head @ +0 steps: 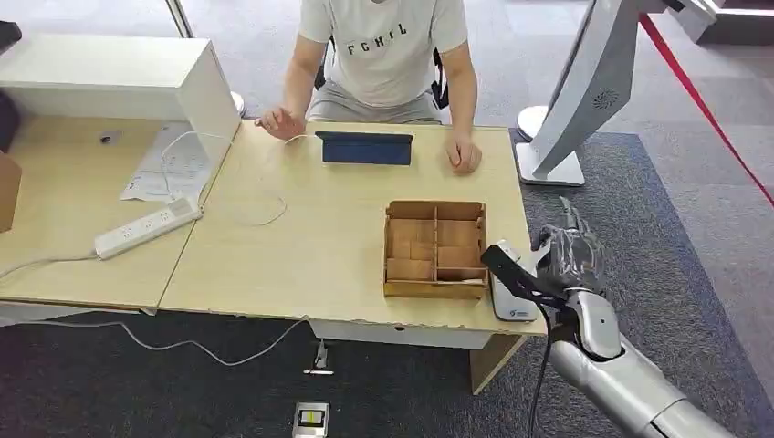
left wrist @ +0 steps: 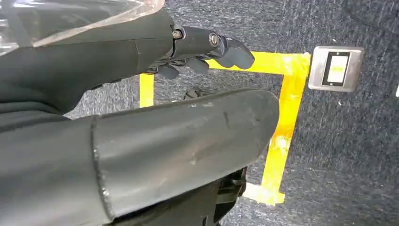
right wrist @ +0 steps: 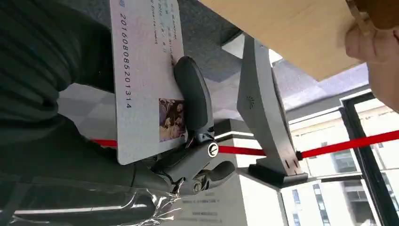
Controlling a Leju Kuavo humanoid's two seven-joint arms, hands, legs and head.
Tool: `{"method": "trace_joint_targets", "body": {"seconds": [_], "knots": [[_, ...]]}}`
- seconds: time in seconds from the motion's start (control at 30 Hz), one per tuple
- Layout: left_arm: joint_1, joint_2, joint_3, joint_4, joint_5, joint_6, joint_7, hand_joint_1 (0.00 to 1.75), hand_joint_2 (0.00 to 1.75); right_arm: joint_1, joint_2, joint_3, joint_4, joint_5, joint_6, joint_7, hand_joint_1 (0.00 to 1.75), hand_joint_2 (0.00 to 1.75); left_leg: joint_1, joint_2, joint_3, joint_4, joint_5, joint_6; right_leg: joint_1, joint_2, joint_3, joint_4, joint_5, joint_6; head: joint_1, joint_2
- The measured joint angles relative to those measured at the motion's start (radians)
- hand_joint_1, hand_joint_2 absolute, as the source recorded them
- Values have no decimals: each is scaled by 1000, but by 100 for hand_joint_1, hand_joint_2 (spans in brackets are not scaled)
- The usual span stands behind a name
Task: Pass the card to the sensor for recognition and then transmit it.
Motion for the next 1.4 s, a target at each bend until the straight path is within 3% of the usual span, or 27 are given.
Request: {"method": "trace_joint_targets", "body": {"seconds": [0.43,0.83,1.17,1.4], "knots": [[0,5,-5,1,-9,-8,10,0,0,-18,48,44,114,87,62,45,175,175,0,0,0,0,0,0,0,0,0,0,0,0,0,0],[1,0,-5,1,8,16,35,0,0,-22,101,53,213,57,59,-19,175,175,0,0,0,0,0,0,0,0,0,0,0,0,0,0],[2,-3,-5,1,6,15,31,0,0,-21,125,54,254,63,61,-31,175,175,0,0,0,0,0,0,0,0,0,0,0,0,0,0],[2,-1,-6,1,-7,6,26,0,0,4,120,50,265,31,66,0,175,175,0,0,0,0,0,0,0,0,-1,0,0,0,0,0]]}}
